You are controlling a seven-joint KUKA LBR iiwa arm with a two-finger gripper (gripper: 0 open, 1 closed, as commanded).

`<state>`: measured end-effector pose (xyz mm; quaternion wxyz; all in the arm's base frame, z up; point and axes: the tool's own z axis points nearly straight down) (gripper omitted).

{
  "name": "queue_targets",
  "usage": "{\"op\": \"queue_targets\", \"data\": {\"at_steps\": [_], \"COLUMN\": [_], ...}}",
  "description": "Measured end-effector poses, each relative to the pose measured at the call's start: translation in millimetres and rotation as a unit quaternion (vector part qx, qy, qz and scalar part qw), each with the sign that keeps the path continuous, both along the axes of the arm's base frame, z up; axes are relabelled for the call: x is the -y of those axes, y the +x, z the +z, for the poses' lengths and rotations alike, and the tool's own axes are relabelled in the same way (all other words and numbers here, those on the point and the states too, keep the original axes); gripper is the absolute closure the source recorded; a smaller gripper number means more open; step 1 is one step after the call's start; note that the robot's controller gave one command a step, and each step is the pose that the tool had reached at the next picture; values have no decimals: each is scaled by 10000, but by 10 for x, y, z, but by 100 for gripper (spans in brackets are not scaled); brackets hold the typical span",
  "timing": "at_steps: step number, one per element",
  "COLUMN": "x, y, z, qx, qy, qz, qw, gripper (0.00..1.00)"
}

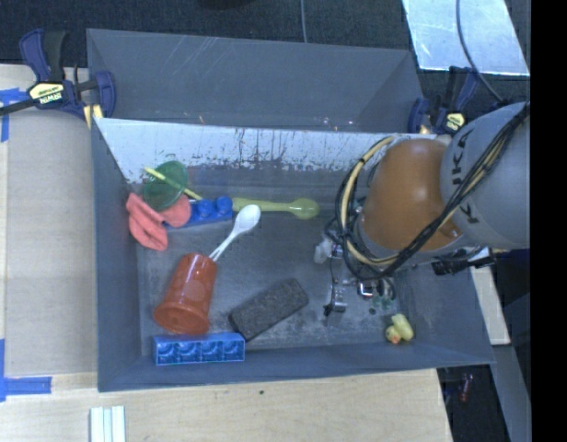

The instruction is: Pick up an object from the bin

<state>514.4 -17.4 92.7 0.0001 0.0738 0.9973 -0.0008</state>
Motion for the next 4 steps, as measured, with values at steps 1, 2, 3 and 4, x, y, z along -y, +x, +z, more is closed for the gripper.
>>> {"op": "queue_targets", "data": {"at_steps": [1, 2, 3, 4], "x": [123, -279, -164, -373], "y": [104, -56, -163, -138], "z": [8, 90, 440, 734], "qx": [47, 21, 45, 41], "qy": [13, 2, -7, -11], "qz": [73, -98, -66, -83], "qw": [10000, 9999, 10000, 10000], "gripper": [0, 0, 0, 0]}}
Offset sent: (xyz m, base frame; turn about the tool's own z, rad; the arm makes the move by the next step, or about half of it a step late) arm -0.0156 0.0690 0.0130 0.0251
